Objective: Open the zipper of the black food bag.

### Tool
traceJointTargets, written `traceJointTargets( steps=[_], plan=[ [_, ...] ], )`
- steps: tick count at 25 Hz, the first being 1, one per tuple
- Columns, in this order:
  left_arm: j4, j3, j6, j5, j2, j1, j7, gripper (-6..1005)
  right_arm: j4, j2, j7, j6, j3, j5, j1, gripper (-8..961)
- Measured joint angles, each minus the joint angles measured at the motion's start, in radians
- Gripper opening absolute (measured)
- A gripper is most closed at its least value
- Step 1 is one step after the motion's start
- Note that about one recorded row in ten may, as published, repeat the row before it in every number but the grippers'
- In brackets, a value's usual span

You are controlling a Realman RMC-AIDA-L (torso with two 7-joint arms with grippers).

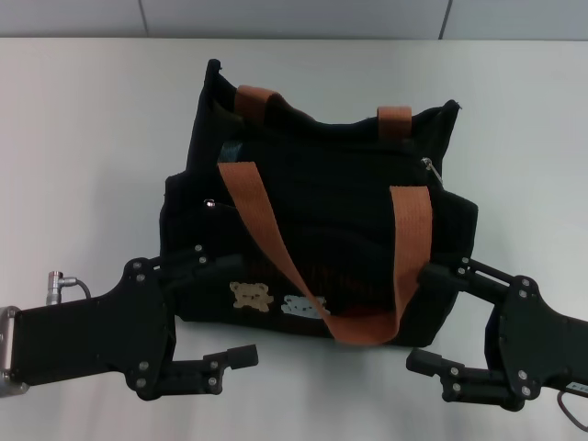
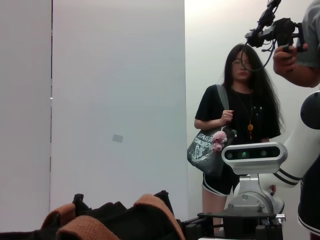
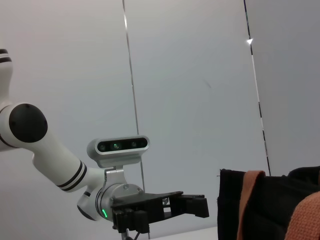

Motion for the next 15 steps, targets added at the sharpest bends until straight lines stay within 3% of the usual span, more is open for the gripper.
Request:
traceJointTargets(
  steps=[15],
  plan=[
    [-0.005,0.0,0.0,-0.007,0.0,-0.009,0.0,818,0.0,-0.001,-0.001,0.0,0.02,0.0,-0.006,847]
  ],
)
